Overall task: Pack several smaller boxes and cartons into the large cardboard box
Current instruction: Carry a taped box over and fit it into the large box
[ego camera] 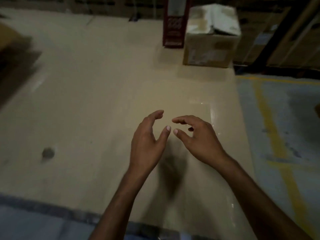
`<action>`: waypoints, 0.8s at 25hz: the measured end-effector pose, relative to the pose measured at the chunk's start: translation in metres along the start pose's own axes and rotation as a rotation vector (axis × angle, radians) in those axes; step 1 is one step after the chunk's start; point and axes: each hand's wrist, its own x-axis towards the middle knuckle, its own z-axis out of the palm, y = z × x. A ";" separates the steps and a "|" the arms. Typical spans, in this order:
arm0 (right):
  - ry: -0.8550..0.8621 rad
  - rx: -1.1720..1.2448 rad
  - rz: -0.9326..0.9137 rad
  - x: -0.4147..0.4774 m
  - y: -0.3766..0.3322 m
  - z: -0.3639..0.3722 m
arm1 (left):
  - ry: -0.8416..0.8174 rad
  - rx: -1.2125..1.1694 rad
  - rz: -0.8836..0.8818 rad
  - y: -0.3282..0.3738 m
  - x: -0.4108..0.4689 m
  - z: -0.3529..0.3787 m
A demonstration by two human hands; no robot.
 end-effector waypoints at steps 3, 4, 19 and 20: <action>-0.191 0.025 -0.098 -0.012 0.038 -0.016 | 0.143 0.036 -0.130 0.021 -0.045 0.035; -0.233 0.034 -0.131 -0.018 0.047 -0.022 | 0.178 0.066 -0.151 0.029 -0.060 0.045; -0.276 0.020 -0.365 -0.106 0.112 -0.148 | 0.439 0.233 -0.189 0.148 -0.188 0.143; -0.271 0.044 -0.384 -0.095 0.120 -0.157 | 0.452 0.209 -0.188 0.154 -0.180 0.156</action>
